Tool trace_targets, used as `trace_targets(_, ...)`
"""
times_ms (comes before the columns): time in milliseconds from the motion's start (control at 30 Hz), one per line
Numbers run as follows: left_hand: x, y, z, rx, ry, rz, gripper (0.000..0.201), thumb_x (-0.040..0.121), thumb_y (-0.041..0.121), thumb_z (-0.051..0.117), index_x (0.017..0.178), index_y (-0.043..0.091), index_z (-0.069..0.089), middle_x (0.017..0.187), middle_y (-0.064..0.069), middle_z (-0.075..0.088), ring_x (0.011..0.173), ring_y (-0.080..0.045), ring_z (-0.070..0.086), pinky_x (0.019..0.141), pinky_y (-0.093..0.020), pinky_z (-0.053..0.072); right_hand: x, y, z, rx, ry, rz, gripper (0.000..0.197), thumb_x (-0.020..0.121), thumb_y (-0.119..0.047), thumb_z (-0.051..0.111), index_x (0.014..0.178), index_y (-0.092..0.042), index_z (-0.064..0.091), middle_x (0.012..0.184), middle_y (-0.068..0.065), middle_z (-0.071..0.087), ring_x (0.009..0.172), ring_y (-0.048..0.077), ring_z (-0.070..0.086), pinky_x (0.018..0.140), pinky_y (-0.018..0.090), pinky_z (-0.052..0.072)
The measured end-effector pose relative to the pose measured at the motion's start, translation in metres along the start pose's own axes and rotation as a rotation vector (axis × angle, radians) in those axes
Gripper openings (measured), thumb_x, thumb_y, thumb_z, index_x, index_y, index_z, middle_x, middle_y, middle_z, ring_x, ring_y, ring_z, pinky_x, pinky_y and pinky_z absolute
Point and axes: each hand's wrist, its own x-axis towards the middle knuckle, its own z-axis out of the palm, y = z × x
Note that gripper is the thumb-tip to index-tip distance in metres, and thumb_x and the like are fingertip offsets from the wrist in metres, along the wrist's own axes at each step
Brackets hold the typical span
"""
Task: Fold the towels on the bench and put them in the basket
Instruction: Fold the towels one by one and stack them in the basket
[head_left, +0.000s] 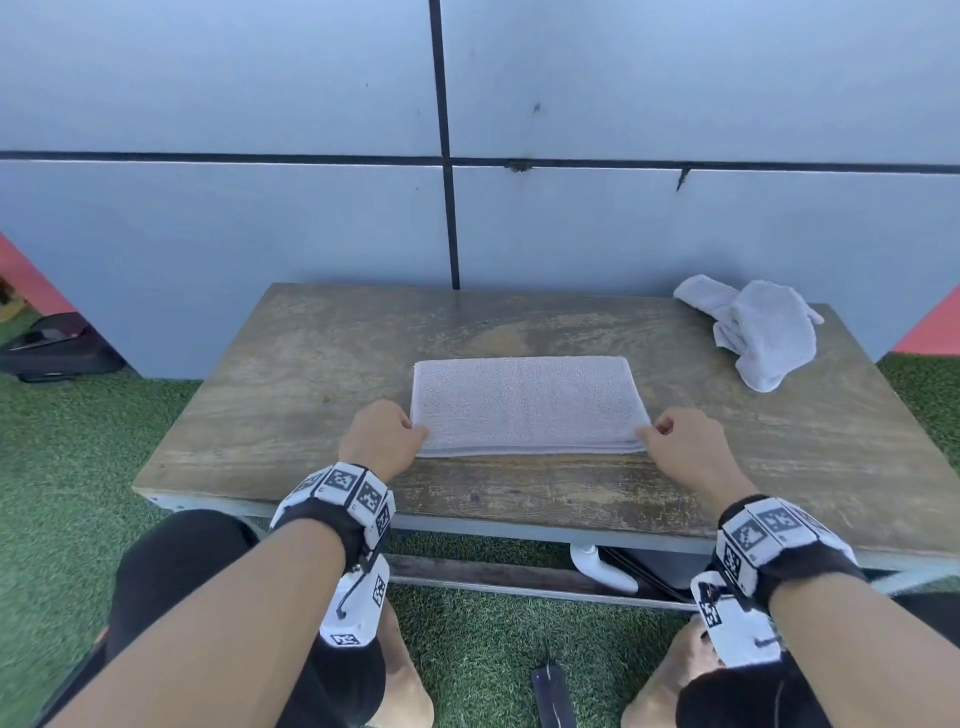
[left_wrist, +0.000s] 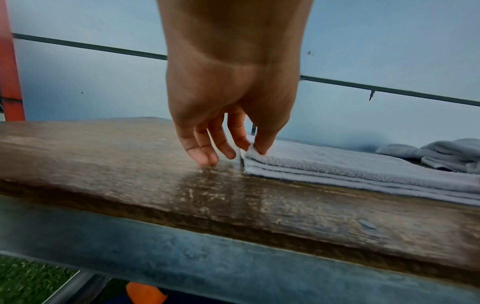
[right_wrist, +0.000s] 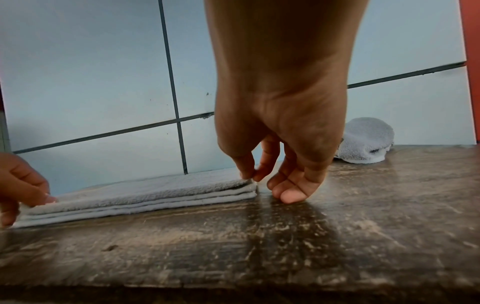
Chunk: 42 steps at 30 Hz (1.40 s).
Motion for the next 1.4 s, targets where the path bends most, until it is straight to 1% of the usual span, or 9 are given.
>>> trace_targets(167,0.001,-0.005,-0.009,-0.113,0.051,-0.007,0.038,0.085,0.024,0.062,0.055,0.019,0.04,0.05,0.0,0.043,0.047,-0.018,0.045,0.061,-0.038,0.056,-0.002,-0.002,-0.011,0.056,0.049,-0.03,0.017,0.092,-0.02,0.055,0.077,-0.012,0.057,0.074,0.007,0.062,0.062,0.021,0.051,0.055,0.03,0.042)
trace_targets(367,-0.003,-0.009,-0.004,-0.101,-0.032,-0.059,0.028,0.09,0.03,0.064,0.067,0.016,0.053,0.062,0.0,0.059,0.057,-0.017,0.054,0.062,-0.03,0.049,-0.002,-0.005,-0.005,-0.014,-0.061,0.025,0.04,0.097,-0.046,0.055,0.074,-0.013,0.054,0.065,0.003,0.056,0.059,0.021,0.053,0.055,0.029,0.04)
trace_targets(533,-0.003,-0.003,-0.009,-0.149,-0.018,-0.053,0.031,0.087,0.026,0.062,0.063,0.017,0.045,0.057,0.0,0.052,0.053,-0.017,0.047,0.059,-0.03,0.046,0.004,-0.009,-0.002,0.008,-0.01,-0.016,0.028,0.096,-0.031,0.057,0.079,-0.009,0.057,0.076,0.008,0.065,0.069,0.026,0.059,0.062,0.034,0.048)
trace_targets(733,-0.002,-0.005,-0.018,-0.161,-0.028,-0.072,0.039,0.083,0.026,0.062,0.055,0.021,0.037,0.044,0.008,0.037,0.046,-0.016,0.039,0.055,-0.028,0.038,0.003,-0.011,-0.01,0.083,-0.096,-0.007,0.034,0.089,-0.021,0.059,0.064,-0.014,0.038,0.059,0.006,0.038,0.054,0.018,0.033,0.055,0.029,0.03)
trace_targets(867,-0.005,-0.004,-0.015,-0.052,0.019,-0.093,0.023,0.089,0.038,0.062,0.085,0.015,0.059,0.086,-0.001,0.06,0.079,-0.019,0.057,0.076,-0.036,0.051,0.003,-0.014,-0.006,-0.019,-0.189,0.043,0.039,0.088,-0.031,0.064,0.064,-0.015,0.037,0.06,0.001,0.043,0.051,0.018,0.039,0.054,0.028,0.034)
trace_targets(1033,0.0,0.029,0.0,-0.036,0.14,0.154,0.035,0.096,0.033,0.055,0.127,0.016,0.053,0.134,-0.006,0.045,0.122,-0.021,0.045,0.105,-0.04,0.04,-0.002,-0.052,0.019,-0.11,0.188,-0.273,0.023,0.093,-0.027,0.057,0.109,-0.011,0.05,0.112,0.007,0.049,0.1,0.022,0.043,0.087,0.037,0.041)
trace_targets(1200,0.021,0.064,0.039,0.092,-0.024,0.389,0.05,0.105,0.04,0.036,0.15,0.018,0.035,0.165,-0.005,0.018,0.152,-0.024,0.016,0.122,-0.045,0.019,0.008,-0.096,0.065,-0.121,-0.093,-0.511,0.048,0.101,-0.021,0.043,0.146,-0.006,0.034,0.149,0.013,0.038,0.135,0.029,0.036,0.11,0.041,0.035)
trace_targets(1300,0.029,0.065,0.066,0.207,-0.138,0.404,0.057,0.106,0.045,0.017,0.159,0.024,0.014,0.168,0.001,0.003,0.155,-0.018,-0.003,0.124,-0.043,0.001,0.017,-0.09,0.091,-0.309,-0.227,-0.475,0.06,0.106,-0.035,0.024,0.16,-0.015,0.006,0.168,0.005,0.002,0.154,0.021,0.0,0.125,0.044,0.004)
trace_targets(1400,0.033,0.054,0.077,0.311,-0.1,0.416,0.061,0.102,0.051,0.006,0.16,0.032,0.004,0.168,0.006,-0.003,0.154,-0.015,-0.007,0.124,-0.043,-0.005,0.023,-0.079,0.099,-0.428,-0.233,-0.475,0.061,0.105,-0.048,0.011,0.16,-0.027,-0.006,0.167,-0.004,-0.014,0.153,0.014,-0.017,0.124,0.044,-0.007)
